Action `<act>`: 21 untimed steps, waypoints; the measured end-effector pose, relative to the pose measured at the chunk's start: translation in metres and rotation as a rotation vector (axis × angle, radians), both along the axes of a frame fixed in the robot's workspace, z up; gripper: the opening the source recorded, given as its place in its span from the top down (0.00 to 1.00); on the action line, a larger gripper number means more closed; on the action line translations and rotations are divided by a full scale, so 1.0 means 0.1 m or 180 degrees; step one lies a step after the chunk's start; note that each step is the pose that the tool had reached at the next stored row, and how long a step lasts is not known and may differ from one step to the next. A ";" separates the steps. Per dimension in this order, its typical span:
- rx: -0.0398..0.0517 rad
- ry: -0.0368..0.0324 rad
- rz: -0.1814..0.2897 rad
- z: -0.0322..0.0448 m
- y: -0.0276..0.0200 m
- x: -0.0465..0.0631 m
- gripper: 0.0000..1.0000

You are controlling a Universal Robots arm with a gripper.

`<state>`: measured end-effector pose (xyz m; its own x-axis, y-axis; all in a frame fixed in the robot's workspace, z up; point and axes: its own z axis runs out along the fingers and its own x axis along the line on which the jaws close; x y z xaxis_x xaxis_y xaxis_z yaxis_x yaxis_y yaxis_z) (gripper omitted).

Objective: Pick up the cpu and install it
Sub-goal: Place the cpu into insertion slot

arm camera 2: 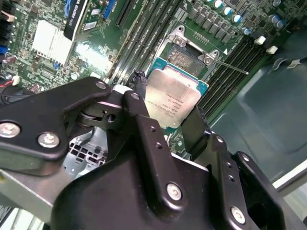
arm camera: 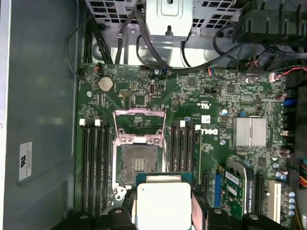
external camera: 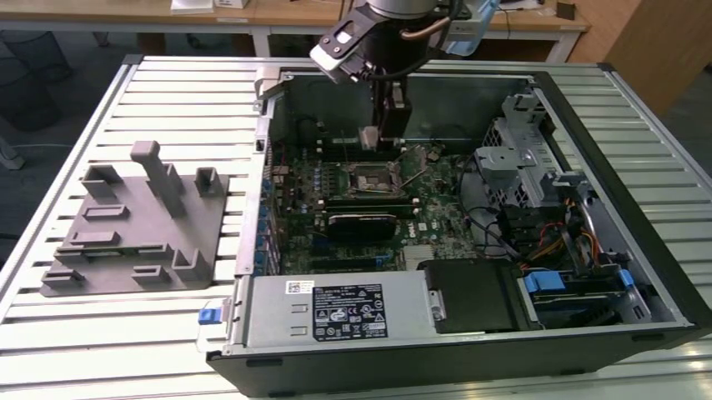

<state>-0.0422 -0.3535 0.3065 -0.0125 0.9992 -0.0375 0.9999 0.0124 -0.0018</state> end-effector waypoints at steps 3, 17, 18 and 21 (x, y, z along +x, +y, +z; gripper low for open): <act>0.0001 -0.0008 -0.0001 -0.042 0.009 0.00 0.46; 0.0003 -0.0014 0.0000 -0.263 0.063 0.08 0.46; 0.0003 -0.0014 -0.0001 -0.281 0.066 0.08 0.46; 0.0003 -0.0014 0.0000 -0.329 0.076 0.09 0.46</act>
